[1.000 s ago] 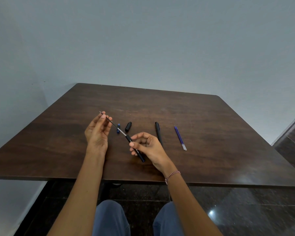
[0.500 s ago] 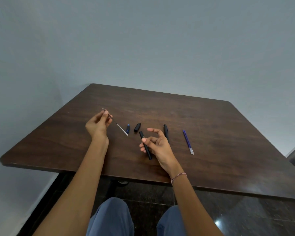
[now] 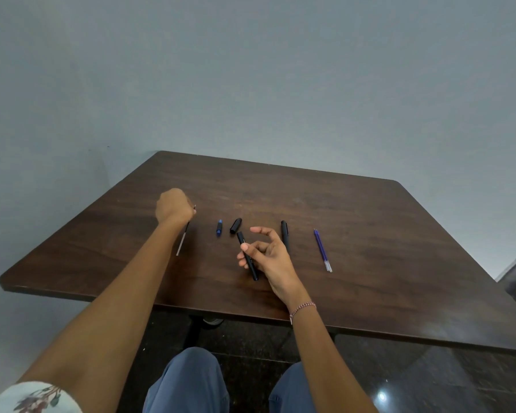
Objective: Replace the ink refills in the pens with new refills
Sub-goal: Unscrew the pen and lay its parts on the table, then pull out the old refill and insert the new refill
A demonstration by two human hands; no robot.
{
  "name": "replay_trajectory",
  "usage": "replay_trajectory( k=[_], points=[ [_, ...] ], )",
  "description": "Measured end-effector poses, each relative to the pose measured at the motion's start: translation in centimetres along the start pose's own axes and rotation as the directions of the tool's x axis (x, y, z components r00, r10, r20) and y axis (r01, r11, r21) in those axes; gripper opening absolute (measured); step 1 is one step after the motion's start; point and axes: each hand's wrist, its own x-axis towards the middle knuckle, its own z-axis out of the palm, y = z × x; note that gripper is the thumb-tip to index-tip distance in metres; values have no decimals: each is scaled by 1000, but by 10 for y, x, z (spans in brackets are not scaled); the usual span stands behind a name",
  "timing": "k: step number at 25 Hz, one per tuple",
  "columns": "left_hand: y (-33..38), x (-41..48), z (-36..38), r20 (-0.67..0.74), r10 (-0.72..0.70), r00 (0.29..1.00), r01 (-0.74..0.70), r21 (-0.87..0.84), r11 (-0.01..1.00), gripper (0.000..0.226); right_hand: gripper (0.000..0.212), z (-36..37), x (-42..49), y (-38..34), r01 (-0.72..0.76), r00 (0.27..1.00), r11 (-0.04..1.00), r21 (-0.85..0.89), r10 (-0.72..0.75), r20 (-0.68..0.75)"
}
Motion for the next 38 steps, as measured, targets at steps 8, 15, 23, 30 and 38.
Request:
replay_trajectory(
  k=[8,15,23,30,38],
  points=[
    [3,2,17,73,12,997,-20,122,992,20,36,1,1,-2,-5,1000,1000,-11,5,-9],
    [1,8,14,68,-15,998,8,93,996,25,32,1,1,-2,6,1000,1000,-27,-7,-18],
    [31,-60,33,-170,246,954,-299,-530,794,15,29,5,1,-2,159,936,973,-167,-202,-289],
    [32,-124,66,-58,288,956,-192,-865,464,20,40,3,-3,-6,244,826,896,-370,-392,-405],
    [28,-134,67,-119,490,864,-435,-666,606,37,32,-1,-3,-5,289,779,838,-464,-487,-395]
  ],
)
